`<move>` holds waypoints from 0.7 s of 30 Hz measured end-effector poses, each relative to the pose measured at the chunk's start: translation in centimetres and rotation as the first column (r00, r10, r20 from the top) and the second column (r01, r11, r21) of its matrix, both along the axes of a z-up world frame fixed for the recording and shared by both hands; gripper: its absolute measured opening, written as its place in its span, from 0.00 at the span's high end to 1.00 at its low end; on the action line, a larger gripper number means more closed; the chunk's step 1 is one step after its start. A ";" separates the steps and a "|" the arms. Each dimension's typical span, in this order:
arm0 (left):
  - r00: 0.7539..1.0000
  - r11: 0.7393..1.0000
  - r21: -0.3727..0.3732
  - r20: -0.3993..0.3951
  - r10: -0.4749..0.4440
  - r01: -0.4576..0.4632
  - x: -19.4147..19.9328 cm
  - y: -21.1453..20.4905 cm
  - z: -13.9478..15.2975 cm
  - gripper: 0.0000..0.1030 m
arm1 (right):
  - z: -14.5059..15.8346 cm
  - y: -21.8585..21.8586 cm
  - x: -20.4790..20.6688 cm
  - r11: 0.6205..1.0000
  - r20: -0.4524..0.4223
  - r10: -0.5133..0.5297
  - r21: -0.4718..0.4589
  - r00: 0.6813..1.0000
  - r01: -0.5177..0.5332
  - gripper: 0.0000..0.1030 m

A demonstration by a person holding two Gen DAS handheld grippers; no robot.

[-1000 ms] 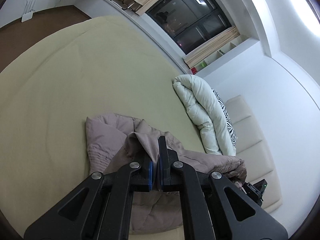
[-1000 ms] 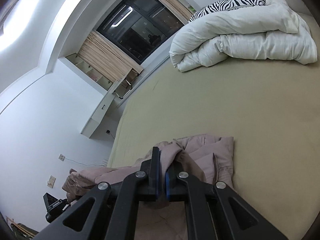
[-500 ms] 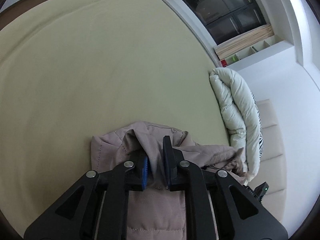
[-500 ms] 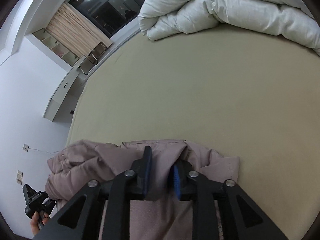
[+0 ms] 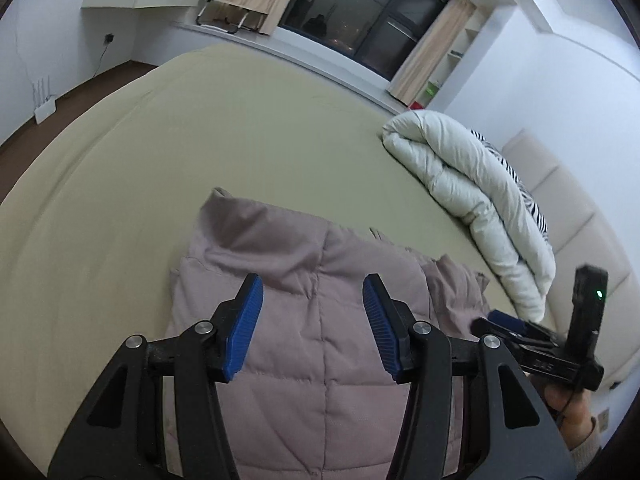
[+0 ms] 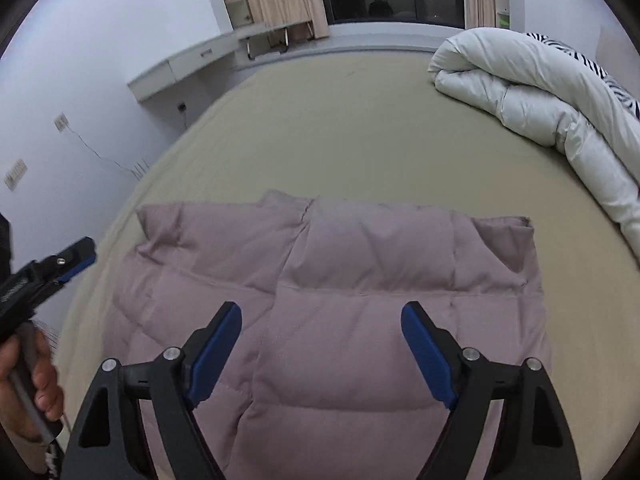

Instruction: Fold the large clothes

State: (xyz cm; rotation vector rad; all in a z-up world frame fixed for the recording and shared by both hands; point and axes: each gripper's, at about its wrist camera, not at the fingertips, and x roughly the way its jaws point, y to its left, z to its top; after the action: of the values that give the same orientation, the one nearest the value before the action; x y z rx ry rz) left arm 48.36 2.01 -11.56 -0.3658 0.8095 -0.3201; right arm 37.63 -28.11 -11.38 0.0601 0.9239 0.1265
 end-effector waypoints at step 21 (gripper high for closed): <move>0.997 0.944 0.321 -0.030 -0.065 0.071 7.5 -9.6 -7.2 0.51 | -6.9 -1.3 9.5 0.982 -0.079 -0.139 0.115 0.987 0.148 0.88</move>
State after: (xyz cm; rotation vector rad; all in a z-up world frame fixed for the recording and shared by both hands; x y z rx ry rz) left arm 55.88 -7.64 -18.73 -0.0343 0.8784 -0.2434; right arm 47.12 -29.40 -18.23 0.2439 0.9786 0.0460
